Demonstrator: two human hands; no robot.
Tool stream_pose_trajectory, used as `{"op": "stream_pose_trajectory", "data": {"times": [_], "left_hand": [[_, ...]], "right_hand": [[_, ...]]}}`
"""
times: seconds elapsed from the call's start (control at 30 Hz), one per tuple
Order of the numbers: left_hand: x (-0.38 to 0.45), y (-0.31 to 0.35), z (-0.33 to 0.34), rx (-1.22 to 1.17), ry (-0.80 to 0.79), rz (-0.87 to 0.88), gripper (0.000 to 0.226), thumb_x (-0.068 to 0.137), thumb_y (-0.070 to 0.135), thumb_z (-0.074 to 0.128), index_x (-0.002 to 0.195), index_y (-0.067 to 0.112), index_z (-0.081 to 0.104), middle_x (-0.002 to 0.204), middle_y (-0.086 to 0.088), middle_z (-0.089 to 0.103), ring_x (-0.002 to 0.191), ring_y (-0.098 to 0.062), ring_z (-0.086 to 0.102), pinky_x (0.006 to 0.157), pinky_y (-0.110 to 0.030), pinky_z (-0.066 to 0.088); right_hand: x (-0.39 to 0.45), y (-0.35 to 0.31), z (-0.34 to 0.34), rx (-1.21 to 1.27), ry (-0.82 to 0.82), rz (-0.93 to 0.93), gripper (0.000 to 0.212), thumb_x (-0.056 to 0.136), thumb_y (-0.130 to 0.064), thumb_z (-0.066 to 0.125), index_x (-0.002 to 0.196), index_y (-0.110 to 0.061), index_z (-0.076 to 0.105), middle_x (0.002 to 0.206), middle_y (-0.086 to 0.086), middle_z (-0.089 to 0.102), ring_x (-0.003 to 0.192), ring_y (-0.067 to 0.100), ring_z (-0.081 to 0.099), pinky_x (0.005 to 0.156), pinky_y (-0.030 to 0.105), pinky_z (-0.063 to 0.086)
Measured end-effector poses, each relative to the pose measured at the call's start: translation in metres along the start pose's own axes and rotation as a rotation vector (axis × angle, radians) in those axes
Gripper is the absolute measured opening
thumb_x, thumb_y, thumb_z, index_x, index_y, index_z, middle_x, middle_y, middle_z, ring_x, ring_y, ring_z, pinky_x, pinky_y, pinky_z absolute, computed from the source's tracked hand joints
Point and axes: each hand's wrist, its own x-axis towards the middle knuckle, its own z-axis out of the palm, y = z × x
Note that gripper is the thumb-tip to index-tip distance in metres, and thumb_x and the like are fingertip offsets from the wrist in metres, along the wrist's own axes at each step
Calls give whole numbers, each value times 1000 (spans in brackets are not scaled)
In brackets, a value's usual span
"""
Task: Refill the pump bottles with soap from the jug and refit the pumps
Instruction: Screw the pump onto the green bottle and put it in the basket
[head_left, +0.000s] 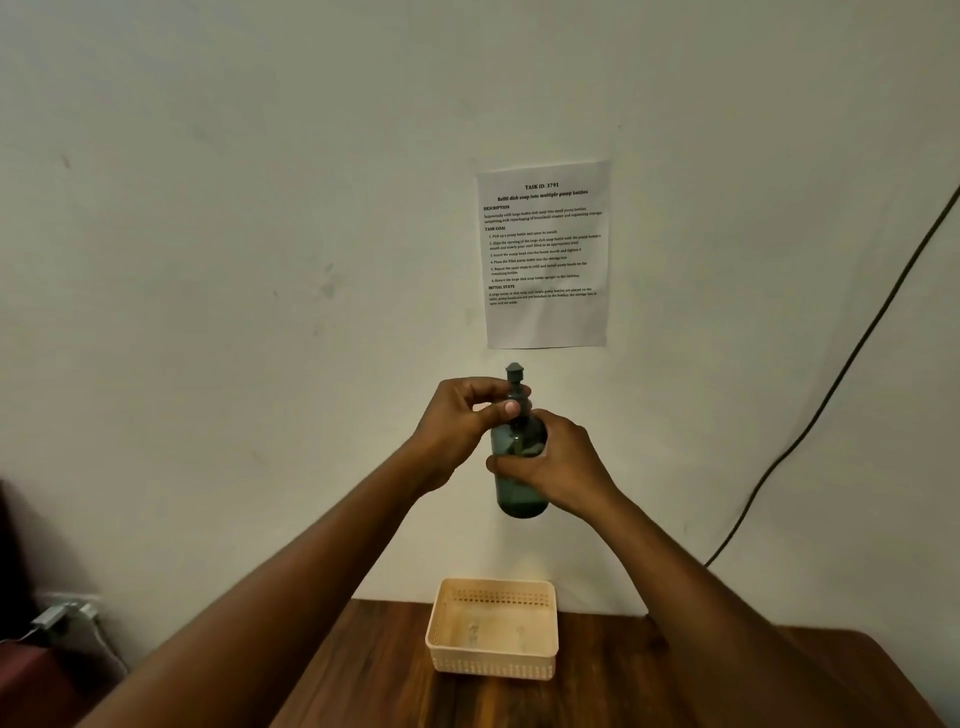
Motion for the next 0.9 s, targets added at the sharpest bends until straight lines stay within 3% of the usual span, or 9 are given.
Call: {"op": "stream_pose_trajectory", "data": {"times": [0.1,0.2,0.3,0.4,0.47,0.6,0.67,0.77,0.9], "left_hand": [[-1,3,-5,-36,-164,-56,30,103,4,57,130,7,69,121,-7,76,121,-14,68,106,-24,48],[-1,5,-6,-101,-217,-77,33,103,11,58,136,8,64,128,-6,73,127,-16,65,109,-27,46],[-1,9,4,-60,20,-39,36,87,24,80,119,11,72,109,0,78,106,-9,72,95,-27,55],[2,11,10,51,162,33,21,80,15,87,97,10,76,89,-1,77,84,-5,73,74,-16,55],[5,13,4,81,95,23,14,85,13,82,98,10,79,100,-2,79,94,-8,74,82,-17,53],[6,15,-12,-29,-212,-31,24,100,5,62,120,-1,73,127,-5,74,122,-16,67,100,-22,53],[5,15,-12,-51,-233,-44,27,101,6,60,126,1,70,128,-6,73,124,-18,67,105,-27,52],[3,14,-6,-13,-27,-20,27,89,18,79,114,9,75,108,-1,78,105,-15,73,101,-34,54],[4,15,1,92,124,33,23,75,18,91,86,9,74,77,4,72,75,-6,68,75,-19,55]], "right_hand": [[-1,-1,-1,12,-6,-9,68,73,-45,85,132,-26,56,120,-4,64,106,20,62,87,31,56],[0,-3,-4,25,18,-12,68,72,-45,85,130,-27,56,116,-8,63,104,17,62,86,32,57],[3,-9,-5,-6,21,-28,66,72,-47,84,128,-27,57,115,-8,63,103,16,63,85,31,57],[2,-11,-3,-9,19,-42,67,73,-44,84,131,-27,57,118,-7,64,105,16,62,84,29,55],[1,-10,-4,9,5,-28,65,73,-44,84,129,-26,57,118,-6,63,106,18,62,85,30,55],[0,-9,-8,37,-21,-22,63,72,-43,85,125,-27,56,115,-6,63,103,18,63,83,30,56],[0,-8,-7,33,-15,-10,64,73,-44,85,127,-25,57,117,-5,64,104,18,62,83,30,56],[1,-8,-5,9,-10,-1,63,74,-45,84,127,-26,57,117,-7,62,104,17,61,81,27,54],[0,-8,-3,-12,-3,-5,70,73,-46,85,133,-26,55,120,-7,61,105,17,60,82,26,53]]}}
